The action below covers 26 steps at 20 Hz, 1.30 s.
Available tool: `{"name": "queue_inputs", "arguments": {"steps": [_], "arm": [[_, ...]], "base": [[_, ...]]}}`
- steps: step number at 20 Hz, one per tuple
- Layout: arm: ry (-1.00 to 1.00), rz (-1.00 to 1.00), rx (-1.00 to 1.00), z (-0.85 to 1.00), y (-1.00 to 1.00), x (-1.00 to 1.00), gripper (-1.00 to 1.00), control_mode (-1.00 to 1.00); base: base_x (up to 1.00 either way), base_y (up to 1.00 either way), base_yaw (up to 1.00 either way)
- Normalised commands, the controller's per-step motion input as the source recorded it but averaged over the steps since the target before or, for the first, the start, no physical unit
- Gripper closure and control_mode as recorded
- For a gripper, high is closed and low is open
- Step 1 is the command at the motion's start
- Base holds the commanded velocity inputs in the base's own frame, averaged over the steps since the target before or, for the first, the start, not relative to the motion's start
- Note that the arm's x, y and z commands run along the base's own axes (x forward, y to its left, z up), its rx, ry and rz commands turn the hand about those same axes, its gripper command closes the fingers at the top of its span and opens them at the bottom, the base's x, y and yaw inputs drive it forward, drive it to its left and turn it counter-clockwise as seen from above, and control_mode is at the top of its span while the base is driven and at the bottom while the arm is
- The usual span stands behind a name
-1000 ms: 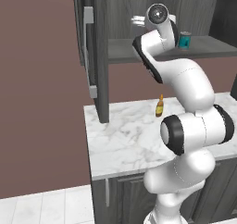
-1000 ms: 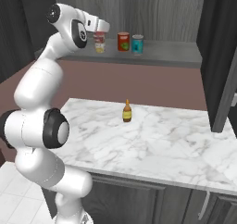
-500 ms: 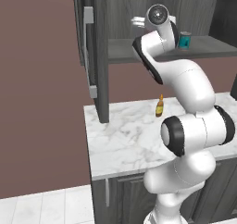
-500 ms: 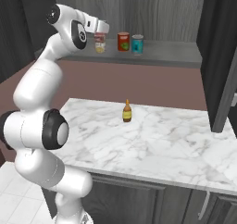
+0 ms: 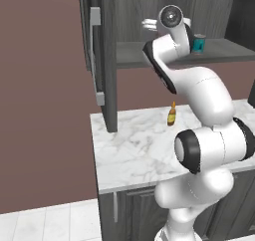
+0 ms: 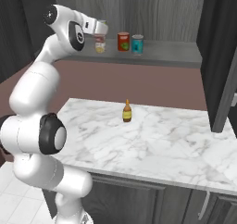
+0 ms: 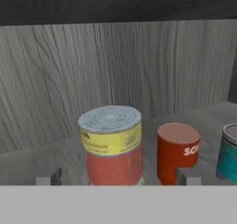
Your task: Stack two cans on top of the other two cans in the cabinet.
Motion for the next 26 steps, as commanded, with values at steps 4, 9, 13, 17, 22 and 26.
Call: {"name": "queue_inputs", "arguments": {"steps": [4,9,13,17,22,26], "arm": [[0.00,0.00,0.00,-0.08,0.01,-0.41,-1.00,-1.00],[0.00,0.00,0.01,-0.26,0.02,-0.34,-1.00,-1.00],[0.01,0.00,0.03,-0.19,-0.10,-0.20,-1.00,-1.00],[0.02,0.00,0.03,-0.03,-0.31,-0.15,-1.00,-1.00],[0.03,0.00,0.00,0.00,-0.49,-0.17,-1.00,-1.00],[0.01,0.04,0.00,-0.01,-0.58,-0.23,-1.00,-1.00]], "base": [[0.00,0.00,0.00],[0.00,0.00,0.00],[0.00,0.00,0.00],[0.00,0.00,0.00],[0.00,0.00,0.00],[0.00,0.00,0.00]]}}
